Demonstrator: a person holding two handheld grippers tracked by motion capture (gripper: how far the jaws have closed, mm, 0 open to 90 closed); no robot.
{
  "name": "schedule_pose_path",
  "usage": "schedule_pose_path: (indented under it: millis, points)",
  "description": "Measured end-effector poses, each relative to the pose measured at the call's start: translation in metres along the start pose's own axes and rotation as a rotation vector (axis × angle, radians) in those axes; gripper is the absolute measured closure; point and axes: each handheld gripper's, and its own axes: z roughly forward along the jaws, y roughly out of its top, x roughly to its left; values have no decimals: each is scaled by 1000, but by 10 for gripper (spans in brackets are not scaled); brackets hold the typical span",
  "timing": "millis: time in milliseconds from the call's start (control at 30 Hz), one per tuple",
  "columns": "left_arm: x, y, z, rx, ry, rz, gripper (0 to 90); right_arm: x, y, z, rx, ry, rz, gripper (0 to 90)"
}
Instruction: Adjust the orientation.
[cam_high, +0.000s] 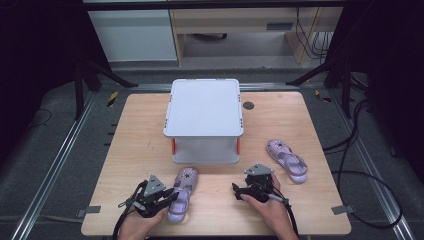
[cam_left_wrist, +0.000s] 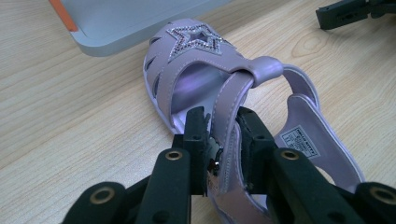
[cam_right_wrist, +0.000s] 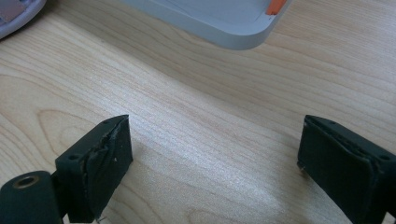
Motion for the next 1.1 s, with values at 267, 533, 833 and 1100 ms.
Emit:
schedule_pose_path:
  millis: [267, 533, 833, 1100]
  points:
    - [3, 1, 6, -5, -21, 28, 654, -1, 5, -6, -11, 16, -3, 239]
    - [5, 2, 5, -17, -35, 33, 643, -4, 23, -28, -51, 8, -28, 331]
    - [6, 5, 8, -13, -56, 18, 709, -4, 32, -34, -38, 3, -48, 329]
    - [1, 7, 6, -25, -34, -3, 773, -2, 37, -34, -36, 3, -53, 323]
